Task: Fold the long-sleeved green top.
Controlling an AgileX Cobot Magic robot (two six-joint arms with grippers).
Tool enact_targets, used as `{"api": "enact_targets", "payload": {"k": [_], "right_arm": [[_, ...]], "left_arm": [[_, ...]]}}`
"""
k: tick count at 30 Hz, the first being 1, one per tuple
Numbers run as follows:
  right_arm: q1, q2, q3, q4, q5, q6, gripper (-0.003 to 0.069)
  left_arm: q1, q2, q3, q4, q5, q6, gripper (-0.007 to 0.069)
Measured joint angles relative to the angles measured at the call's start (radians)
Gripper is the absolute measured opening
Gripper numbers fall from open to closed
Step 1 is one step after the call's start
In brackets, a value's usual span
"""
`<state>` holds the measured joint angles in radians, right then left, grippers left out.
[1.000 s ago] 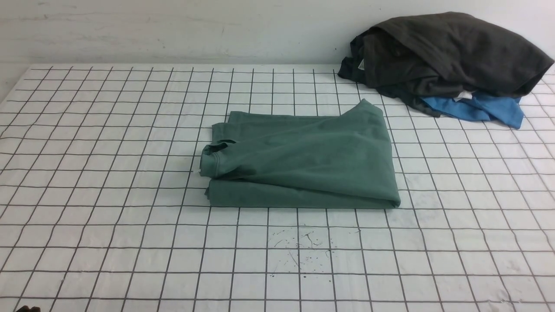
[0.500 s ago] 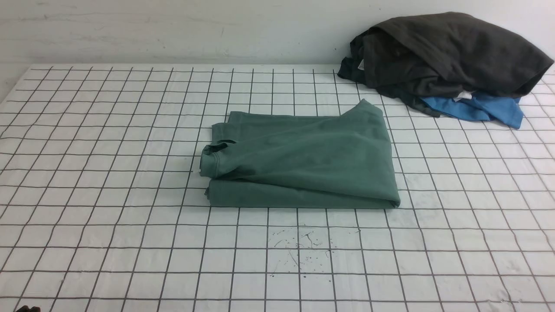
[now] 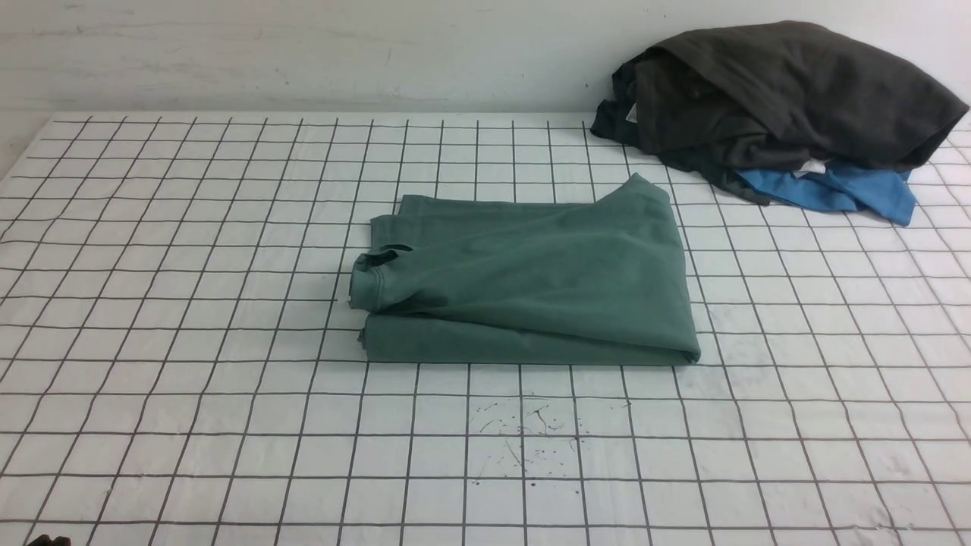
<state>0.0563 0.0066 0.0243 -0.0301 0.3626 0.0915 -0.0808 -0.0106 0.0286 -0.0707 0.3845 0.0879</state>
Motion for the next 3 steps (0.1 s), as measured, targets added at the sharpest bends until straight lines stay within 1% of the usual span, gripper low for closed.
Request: {"api": "enact_targets", "payload": {"k": [3], "right_arm": [[0.000,0.000,0.000,0.000,0.000,0.000,0.0013]], "left_arm": [[0.000,0.000,0.000,0.000,0.000,0.000,0.0022]]}}
